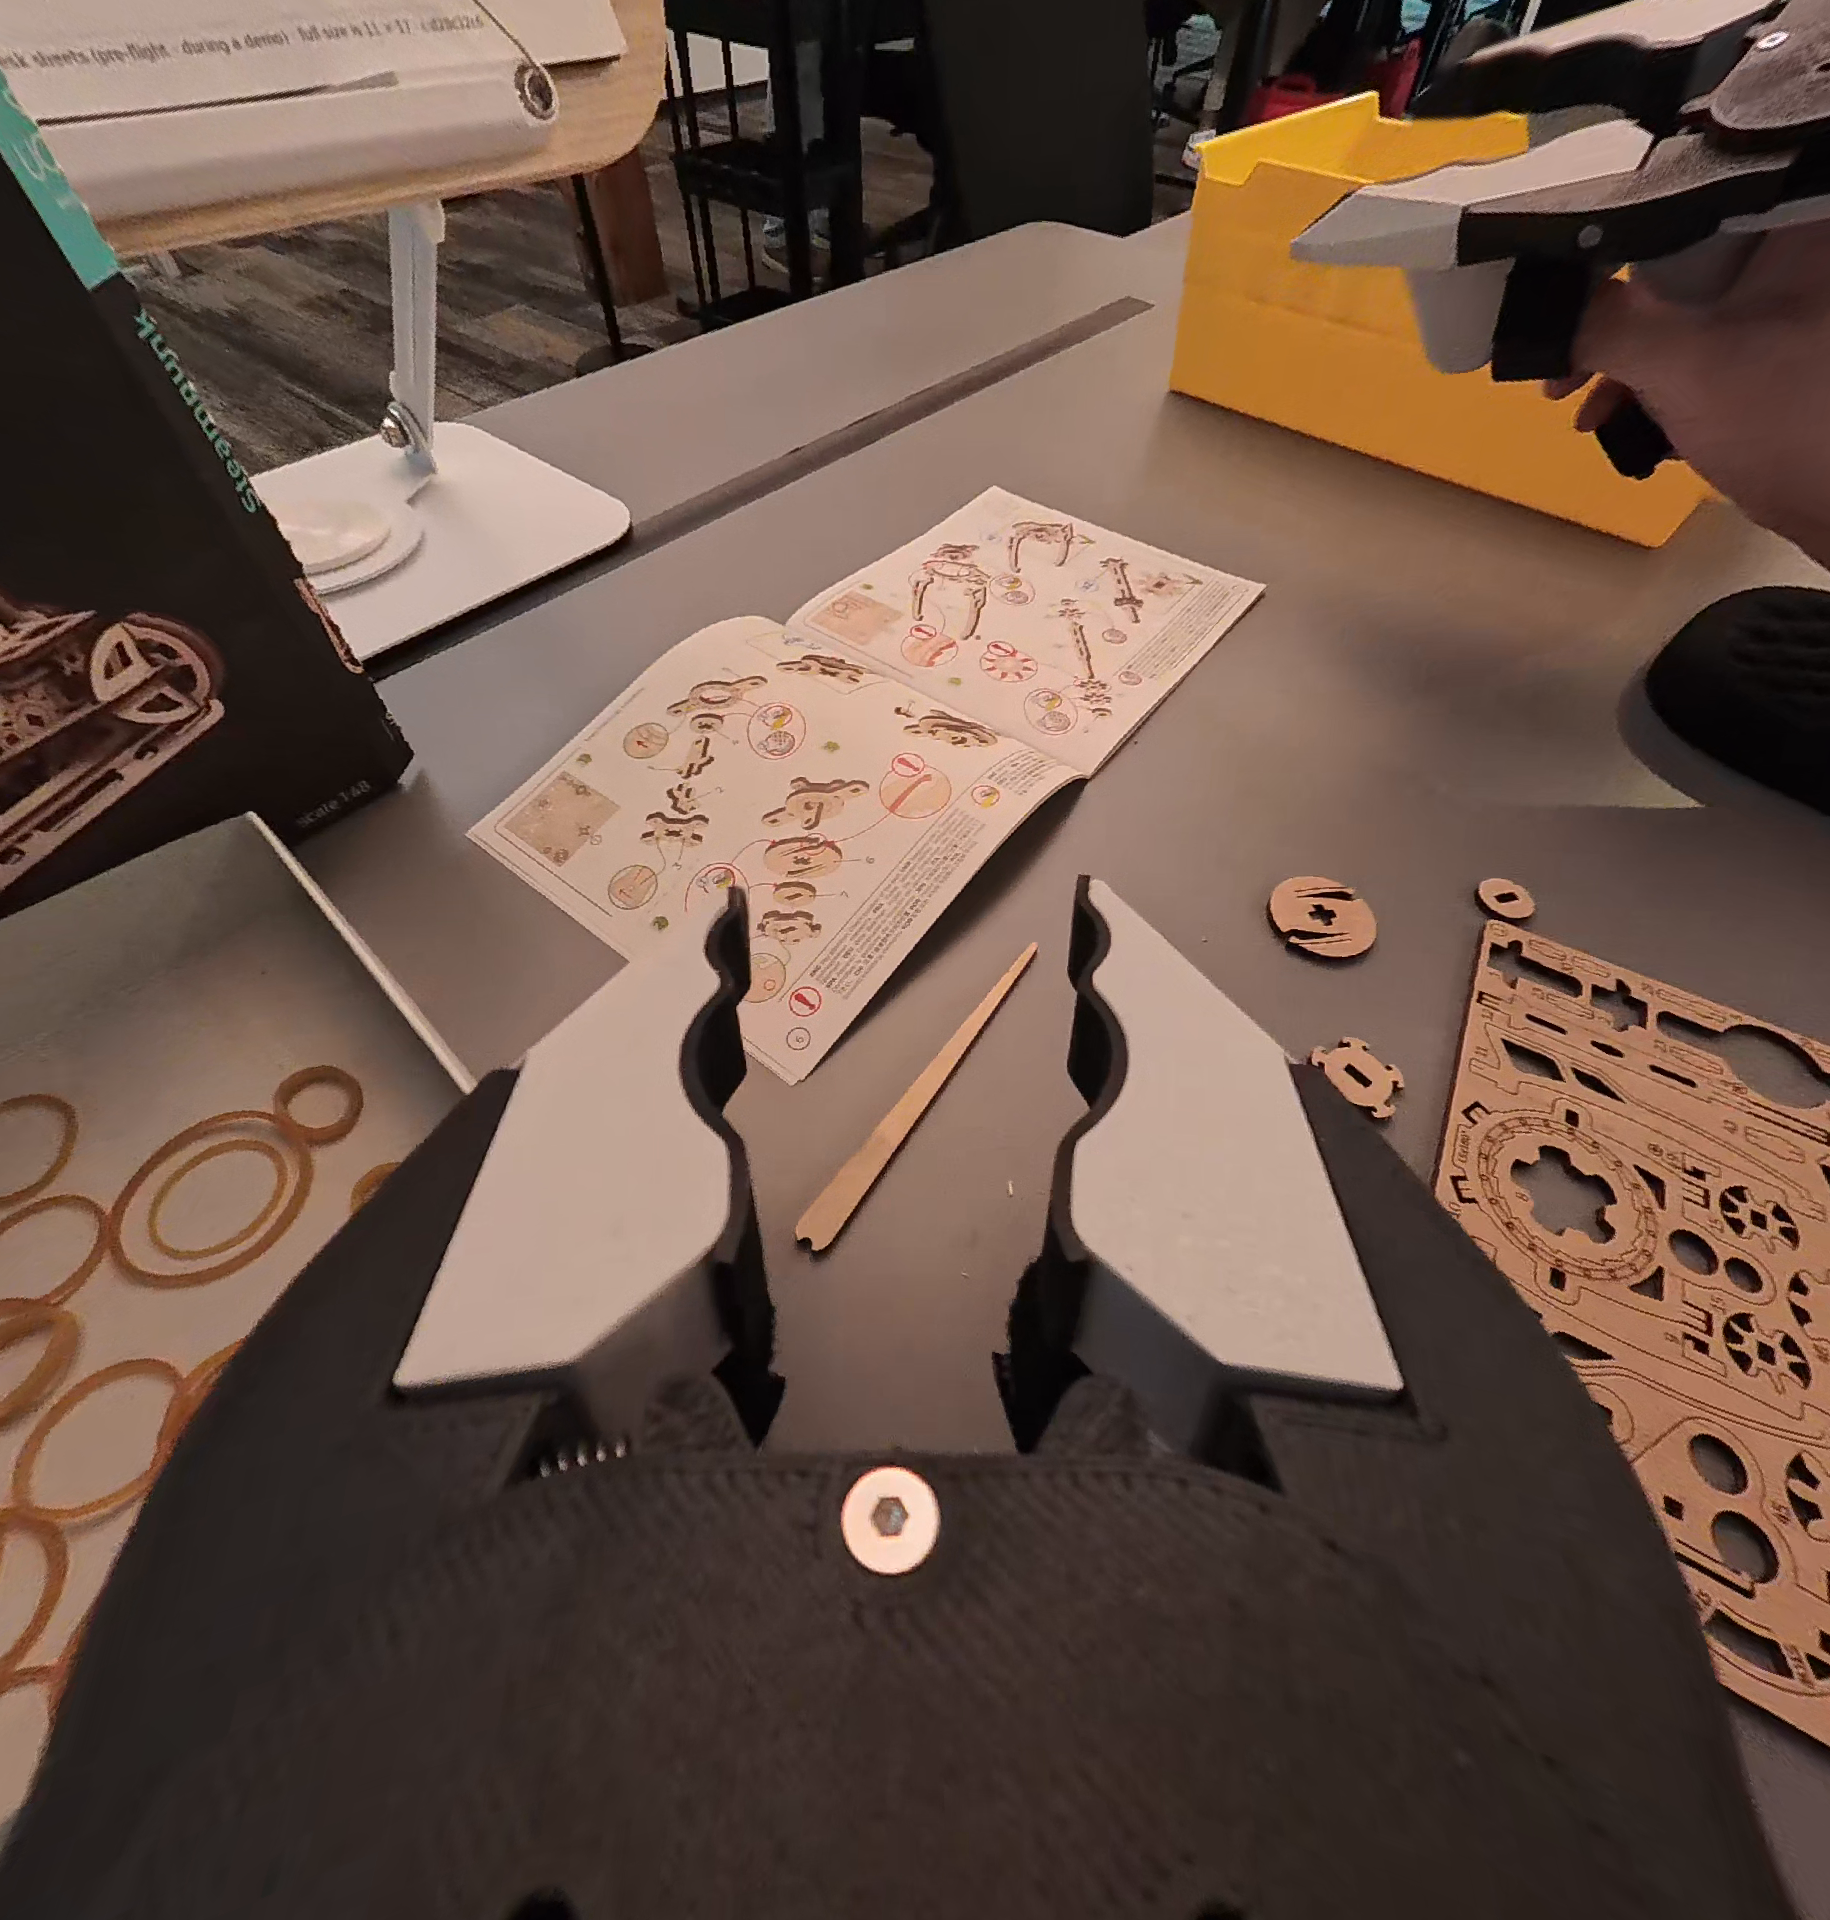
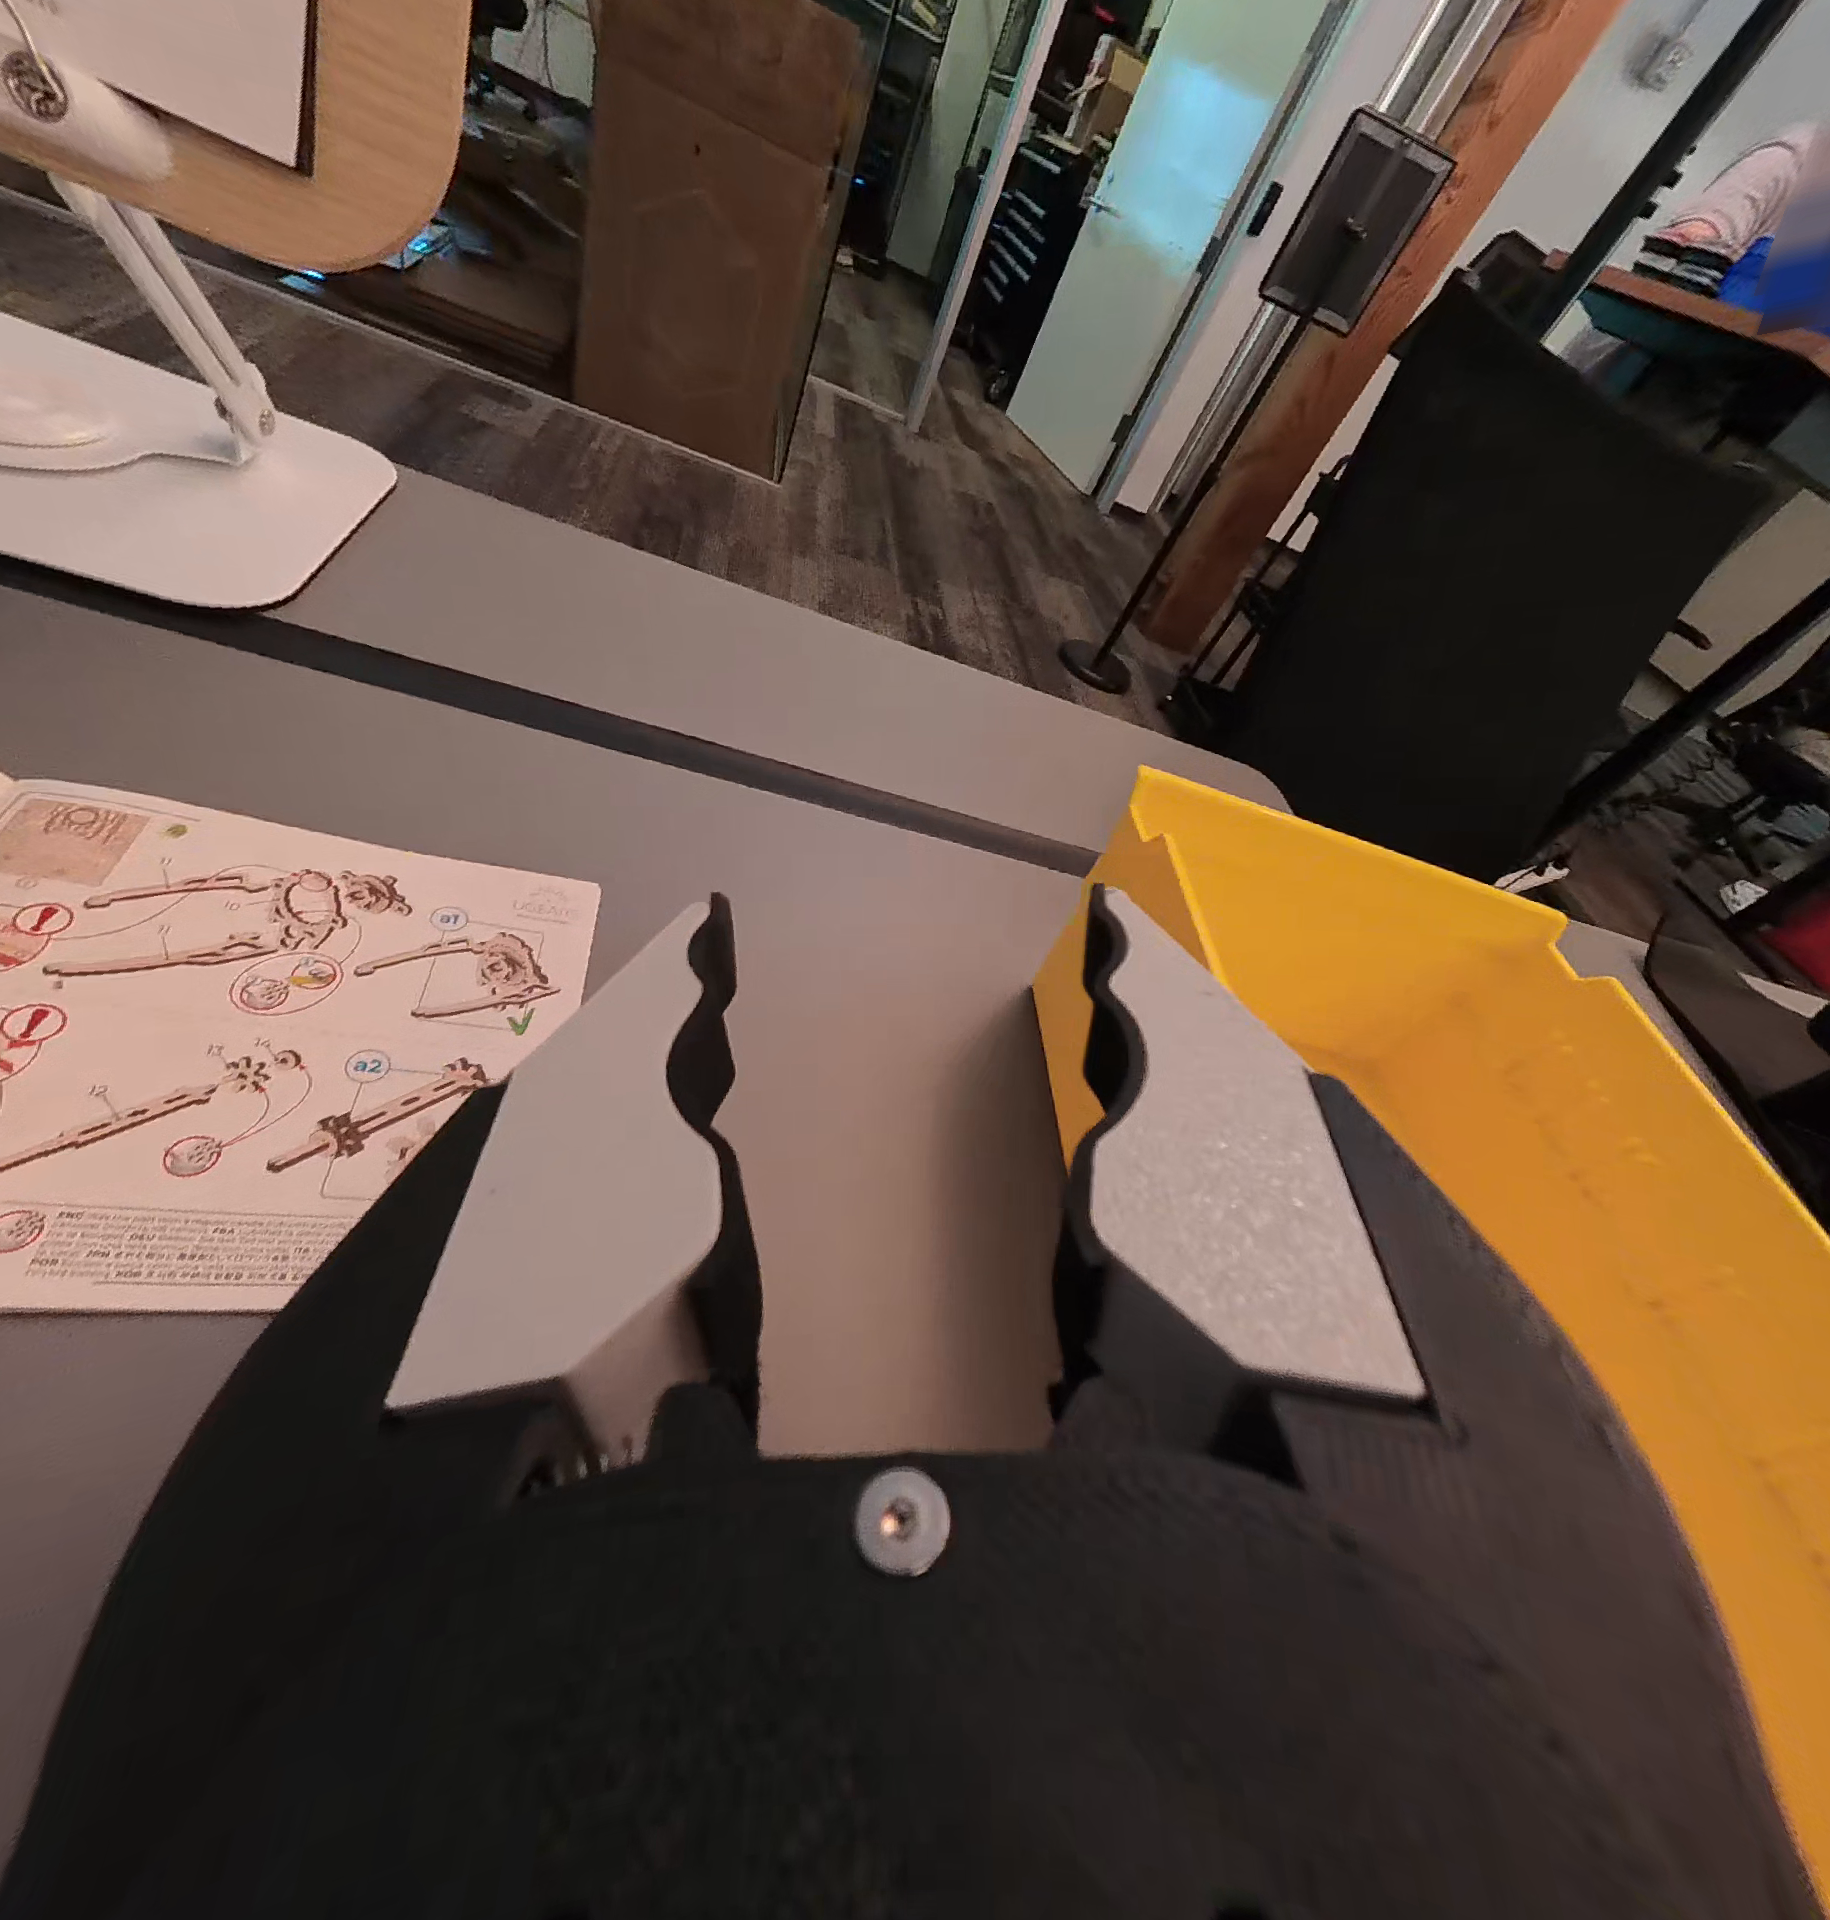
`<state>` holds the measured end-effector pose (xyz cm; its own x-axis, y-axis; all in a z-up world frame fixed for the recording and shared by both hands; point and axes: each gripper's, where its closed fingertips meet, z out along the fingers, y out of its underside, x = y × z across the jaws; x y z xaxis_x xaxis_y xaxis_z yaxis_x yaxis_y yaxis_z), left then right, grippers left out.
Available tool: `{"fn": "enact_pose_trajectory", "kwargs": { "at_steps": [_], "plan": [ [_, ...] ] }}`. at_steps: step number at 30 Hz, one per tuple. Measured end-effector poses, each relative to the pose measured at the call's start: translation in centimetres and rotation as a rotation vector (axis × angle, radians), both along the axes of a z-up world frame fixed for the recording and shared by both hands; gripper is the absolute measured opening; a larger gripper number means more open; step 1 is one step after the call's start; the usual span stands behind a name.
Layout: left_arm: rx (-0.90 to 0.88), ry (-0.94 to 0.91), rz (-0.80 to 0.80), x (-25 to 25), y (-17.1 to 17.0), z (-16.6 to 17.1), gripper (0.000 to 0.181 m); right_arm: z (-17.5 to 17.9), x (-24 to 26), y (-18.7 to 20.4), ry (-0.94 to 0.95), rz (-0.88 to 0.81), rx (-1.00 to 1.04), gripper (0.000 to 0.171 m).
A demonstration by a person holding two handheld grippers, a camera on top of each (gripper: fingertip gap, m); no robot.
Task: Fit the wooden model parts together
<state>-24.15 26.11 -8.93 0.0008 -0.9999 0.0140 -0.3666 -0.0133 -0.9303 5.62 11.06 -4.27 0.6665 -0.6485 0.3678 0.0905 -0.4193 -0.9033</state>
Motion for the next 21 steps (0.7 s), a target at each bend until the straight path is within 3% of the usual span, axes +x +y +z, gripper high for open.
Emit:
{"fn": "enact_pose_trajectory", "kwargs": {
  "at_steps": [21],
  "plan": [
    [-0.028,0.035,0.082,0.1,0.9,-0.2,0.066,-0.9,-0.9,1.0,0.018,0.036,-0.017,0.072]
  ]
}}
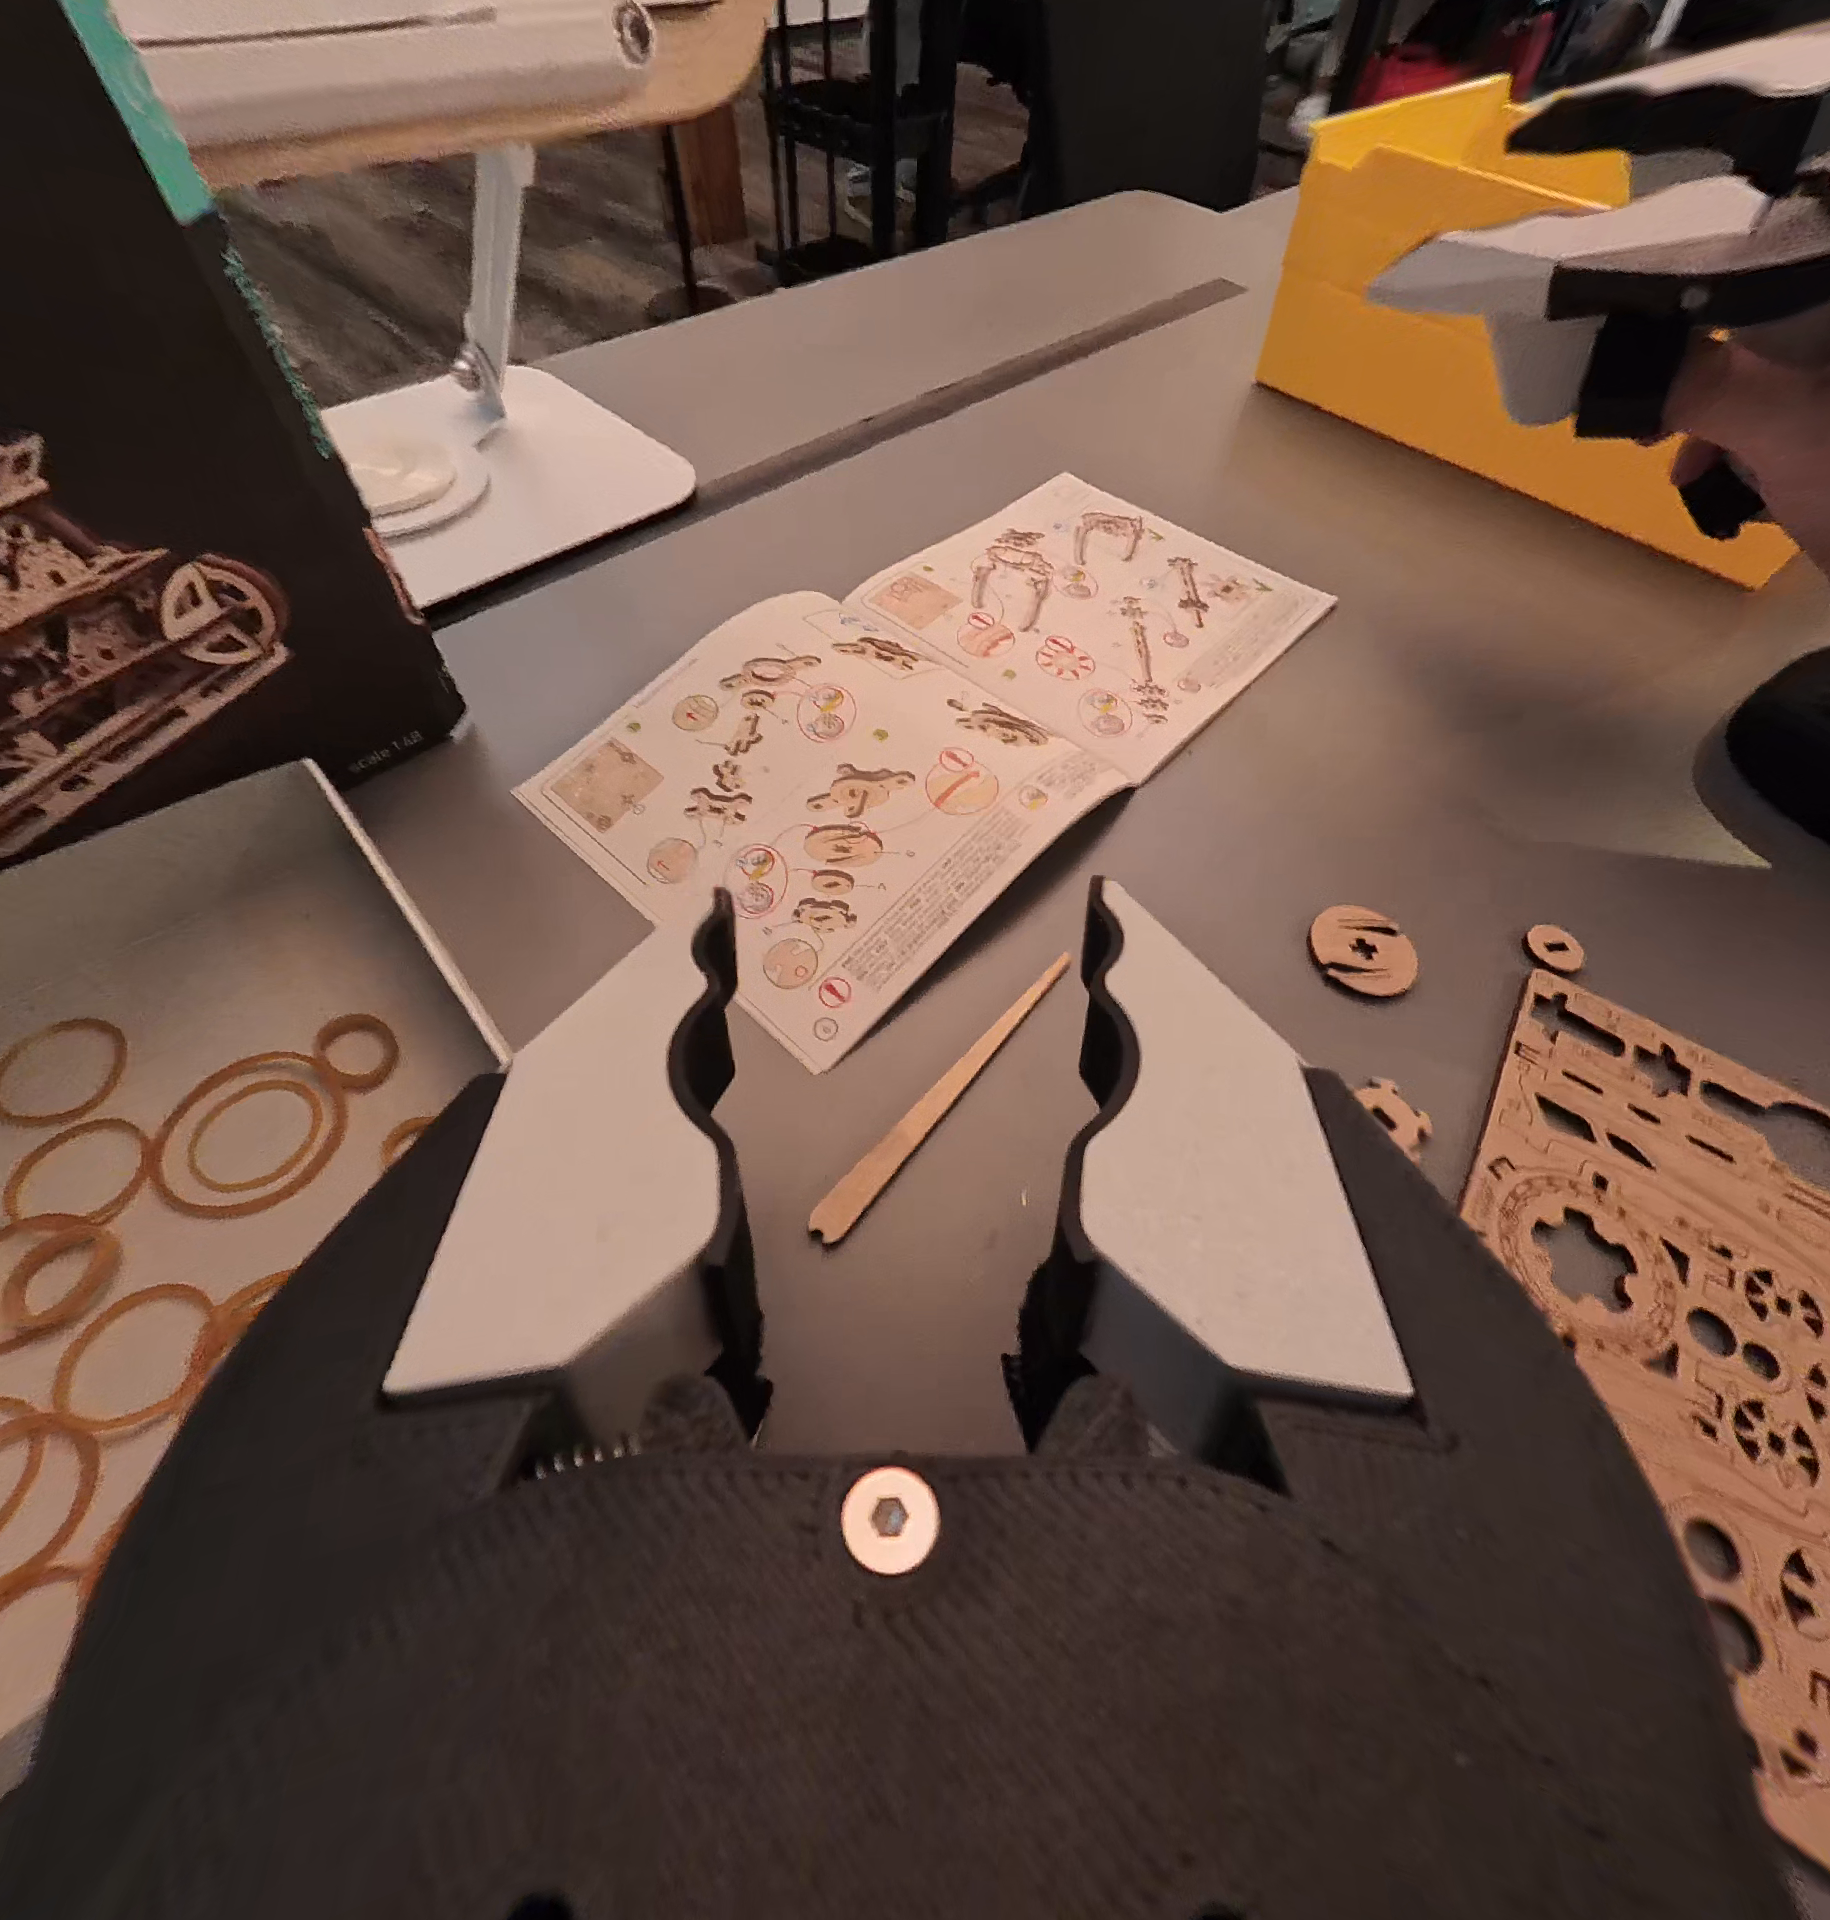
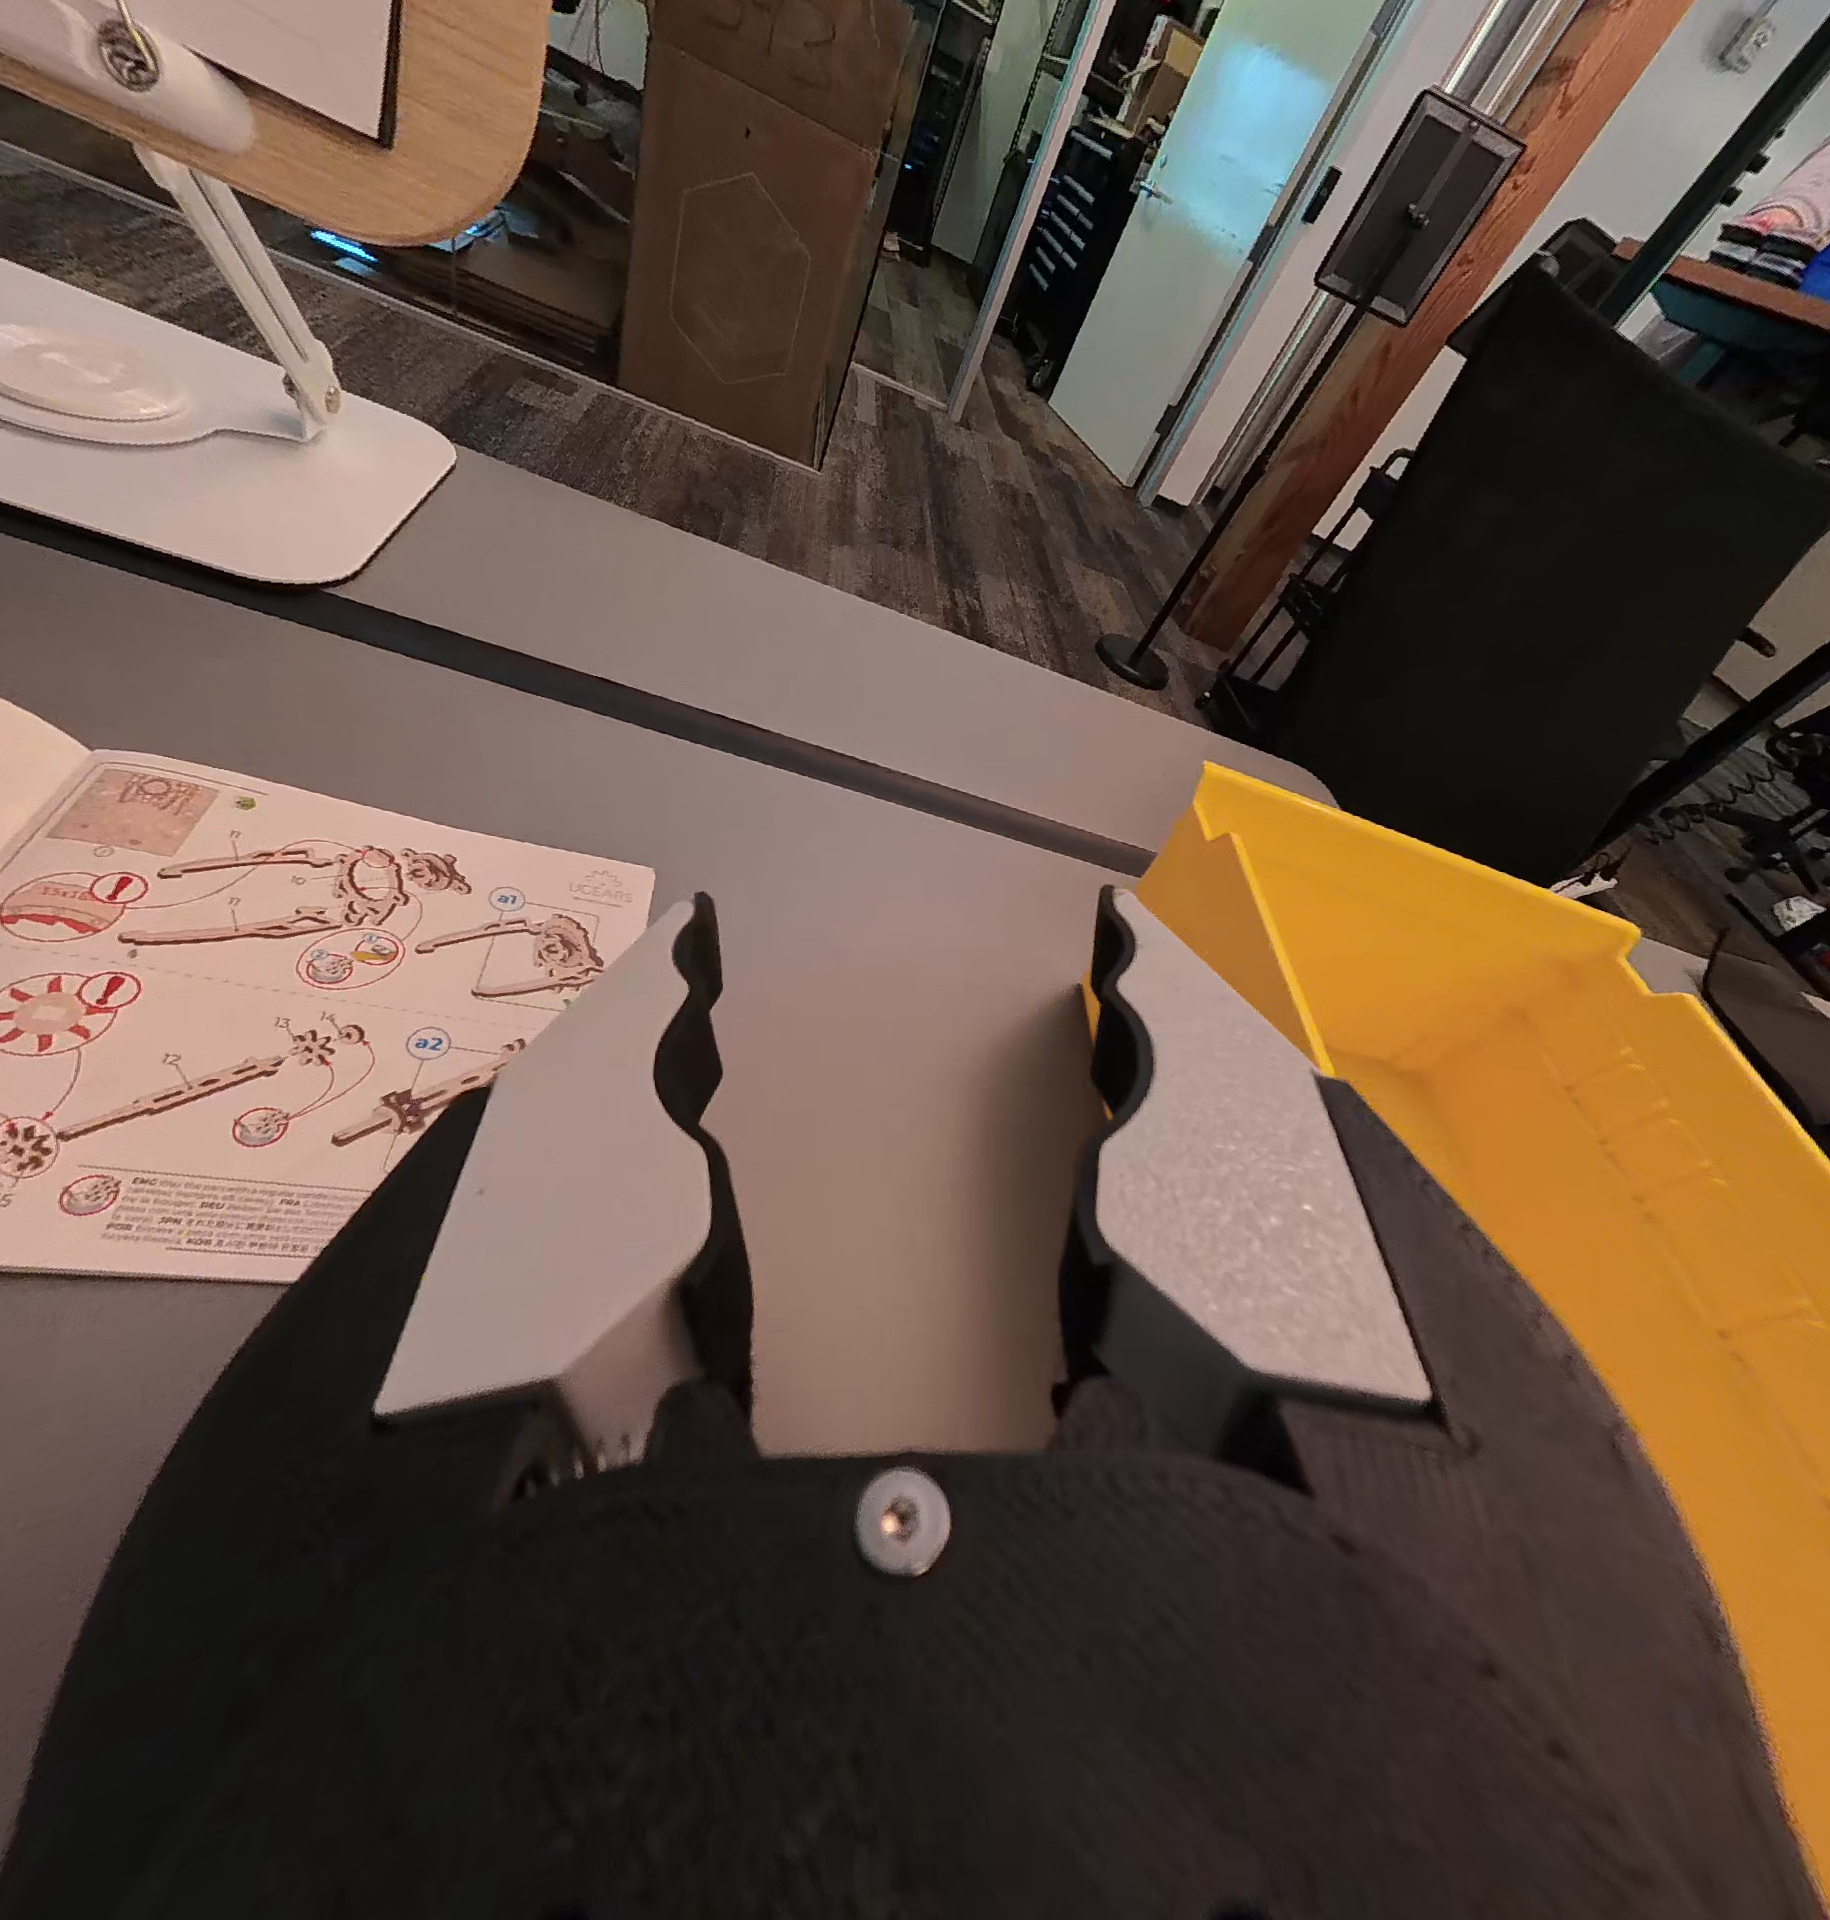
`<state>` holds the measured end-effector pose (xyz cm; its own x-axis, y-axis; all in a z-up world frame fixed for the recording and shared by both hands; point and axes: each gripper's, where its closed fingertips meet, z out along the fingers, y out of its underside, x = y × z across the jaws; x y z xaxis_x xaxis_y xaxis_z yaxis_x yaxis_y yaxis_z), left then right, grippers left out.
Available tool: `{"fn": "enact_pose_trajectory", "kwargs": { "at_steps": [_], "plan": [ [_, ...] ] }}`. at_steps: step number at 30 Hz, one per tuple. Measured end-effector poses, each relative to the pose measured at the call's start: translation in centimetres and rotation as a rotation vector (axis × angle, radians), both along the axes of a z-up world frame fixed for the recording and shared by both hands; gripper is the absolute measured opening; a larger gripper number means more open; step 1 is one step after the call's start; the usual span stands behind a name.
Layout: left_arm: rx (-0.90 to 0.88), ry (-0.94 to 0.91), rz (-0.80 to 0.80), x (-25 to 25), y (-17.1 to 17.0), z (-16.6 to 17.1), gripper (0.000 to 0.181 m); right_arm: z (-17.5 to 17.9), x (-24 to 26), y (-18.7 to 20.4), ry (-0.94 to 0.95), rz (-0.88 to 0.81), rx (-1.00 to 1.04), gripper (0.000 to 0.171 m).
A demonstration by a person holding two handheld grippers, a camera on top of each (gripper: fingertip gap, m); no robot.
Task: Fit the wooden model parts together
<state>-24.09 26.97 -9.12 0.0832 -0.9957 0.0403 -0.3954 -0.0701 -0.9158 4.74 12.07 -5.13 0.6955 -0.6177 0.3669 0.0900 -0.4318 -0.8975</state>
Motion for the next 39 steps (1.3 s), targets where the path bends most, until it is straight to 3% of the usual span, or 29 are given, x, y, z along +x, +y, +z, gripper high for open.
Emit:
{"fn": "enact_pose_trajectory", "kwargs": {
  "at_steps": [4,9,13,20,23,25,27,29,31,34,36,37,39],
  "plan": [
    [0.187,0.145,0.230,0.1,3.1,1.7,0.075,-0.4,-0.4,0.5,0.013,0.026,-0.006,0.074],
    [0.567,0.304,0.566,-0.9,7.3,7.8,0.096,-0.7,-1.1,1.0,0.031,0.064,-0.010,0.075],
    [0.619,0.257,0.604,-0.2,6.7,10.0,0.097,-0.9,-1.4,1.2,0.041,0.085,-0.016,0.075],
    [0.627,0.277,0.593,0.6,6.4,9.3,0.098,-1.5,-1.9,1.9,0.041,0.120,-0.054,0.076],
    [0.499,0.219,0.479,2.0,5.2,8.5,0.094,-2.0,-2.8,2.4,0.069,0.190,-0.066,0.083],
    [0.273,0.111,0.202,4.4,1.2,7.5,0.077,-2.2,-4.9,3.6,0.133,0.340,-0.038,0.079],
    [0.016,-0.030,-0.104,5.5,-3.8,7.8,0.074,-1.8,-9.1,5.0,0.212,0.609,0.019,0.068],
    [-0.104,-0.120,-0.294,4.9,-6.5,8.1,0.061,-1.2,-12.9,5.6,0.307,0.824,0.077,0.065],
    [-0.085,-0.090,-0.367,4.2,-7.0,6.5,0.059,-1.3,-16.0,5.4,0.414,0.993,0.082,0.053],
    [0.049,0.002,-0.477,2.5,-7.7,3.4,0.026,-1.5,-19.7,4.7,0.500,1.202,0.054,0.034],
    [0.162,-0.001,-0.525,1.7,-7.8,2.2,0.000,-2.4,-20.7,4.4,0.505,1.240,-0.002,0.016],
    [0.208,-0.017,-0.548,1.5,-7.9,1.8,0.000,-2.7,-21.2,4.2,0.511,1.263,-0.027,0.000],
    [0.205,-0.072,-0.606,1.2,-8.5,1.6,0.000,-3.0,-21.9,4.2,0.518,1.273,-0.057,0.000]
  ]
}}
